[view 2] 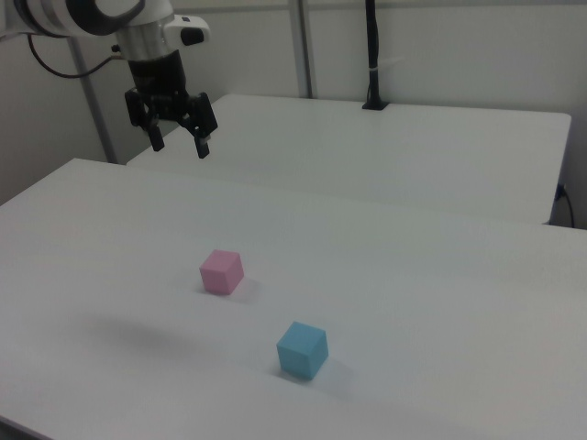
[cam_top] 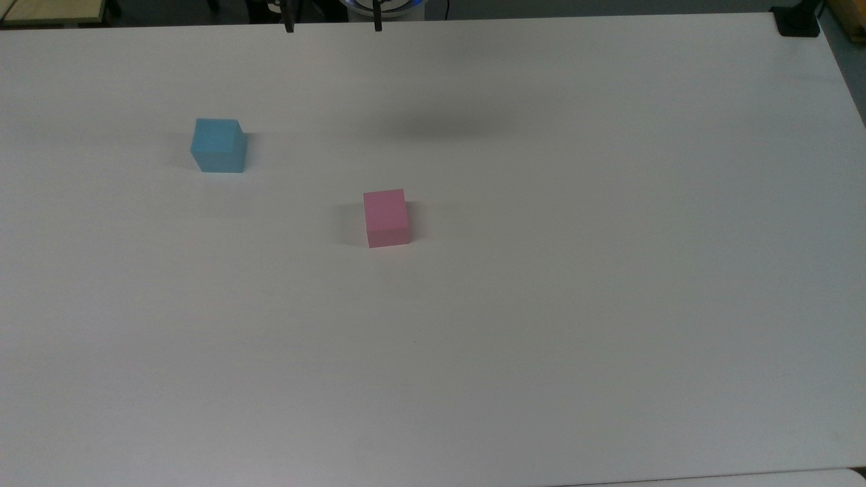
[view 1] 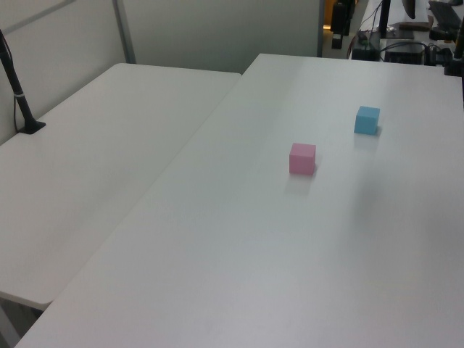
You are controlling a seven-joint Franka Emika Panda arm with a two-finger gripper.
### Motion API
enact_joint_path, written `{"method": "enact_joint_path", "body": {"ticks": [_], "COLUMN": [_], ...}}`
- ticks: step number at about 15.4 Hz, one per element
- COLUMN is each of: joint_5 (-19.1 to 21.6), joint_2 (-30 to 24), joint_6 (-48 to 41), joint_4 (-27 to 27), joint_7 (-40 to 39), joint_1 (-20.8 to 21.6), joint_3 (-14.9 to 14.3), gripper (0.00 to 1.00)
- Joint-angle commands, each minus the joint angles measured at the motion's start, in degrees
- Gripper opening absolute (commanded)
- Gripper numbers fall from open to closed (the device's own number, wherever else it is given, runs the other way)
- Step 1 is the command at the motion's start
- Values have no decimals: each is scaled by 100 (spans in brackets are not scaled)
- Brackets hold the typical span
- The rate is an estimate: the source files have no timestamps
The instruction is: Put blue cube on pink cube
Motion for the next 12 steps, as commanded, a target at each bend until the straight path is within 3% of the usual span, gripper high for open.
{"method": "enact_joint_path", "body": {"ticks": [1,12], "joint_5": [178,116], "joint_2": [-124,-229], "joint_6": [-35,-510], "joint_4": [-153,-153], "joint_7": [-198,-409], "joint_1": [11,-121], "joint_3": [-149,-166], "gripper": [100,100]}}
